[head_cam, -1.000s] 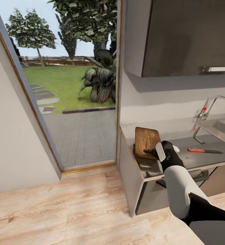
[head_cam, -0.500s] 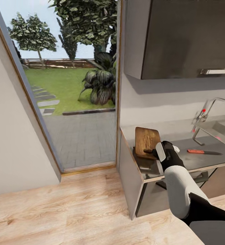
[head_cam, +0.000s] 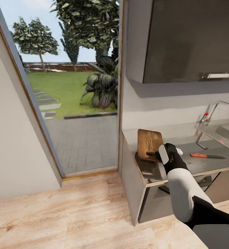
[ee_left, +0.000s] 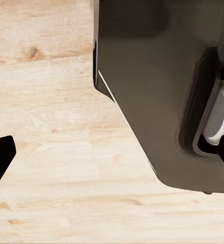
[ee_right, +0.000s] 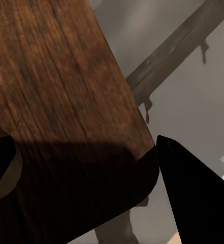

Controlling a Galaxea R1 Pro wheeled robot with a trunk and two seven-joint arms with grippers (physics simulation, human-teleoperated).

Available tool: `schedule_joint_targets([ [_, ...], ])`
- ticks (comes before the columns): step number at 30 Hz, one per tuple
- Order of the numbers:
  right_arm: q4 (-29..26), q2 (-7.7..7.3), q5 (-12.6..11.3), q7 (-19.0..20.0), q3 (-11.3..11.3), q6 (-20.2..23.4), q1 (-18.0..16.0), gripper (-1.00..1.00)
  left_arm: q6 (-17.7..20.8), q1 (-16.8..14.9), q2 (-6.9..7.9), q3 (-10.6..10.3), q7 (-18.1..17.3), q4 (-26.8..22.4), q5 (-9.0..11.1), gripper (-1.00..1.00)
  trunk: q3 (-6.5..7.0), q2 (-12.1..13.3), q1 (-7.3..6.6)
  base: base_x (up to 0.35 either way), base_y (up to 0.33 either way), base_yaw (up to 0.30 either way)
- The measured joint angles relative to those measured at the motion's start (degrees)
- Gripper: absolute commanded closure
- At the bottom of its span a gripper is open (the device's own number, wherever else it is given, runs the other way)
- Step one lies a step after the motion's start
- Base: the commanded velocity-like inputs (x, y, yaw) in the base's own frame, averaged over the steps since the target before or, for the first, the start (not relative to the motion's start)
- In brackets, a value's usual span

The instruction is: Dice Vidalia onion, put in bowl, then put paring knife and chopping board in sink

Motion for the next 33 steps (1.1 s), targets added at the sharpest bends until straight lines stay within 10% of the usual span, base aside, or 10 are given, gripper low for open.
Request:
schedule_joint_targets([
  [19, 0.01, -0.05, -0.05, 0.21, 0.06, 0.07, -0.01, 1.0, -4.75, 0.0, -0.1, 0.06, -0.01, -0.15, 0.11, -1.0, 1.7, 0.0, 0.0, 0.0, -0.039, 0.055],
  [33, 0.01, -0.11, 0.06, 0.24, 0.08, 0.11, -0.01, 1.0, -28.91, -0.01, -0.19, 0.16, 0.56, -0.43, 0.15, -1.0, 2.91, 0.01, -0.01, 0.022, -0.255, 0.123],
])
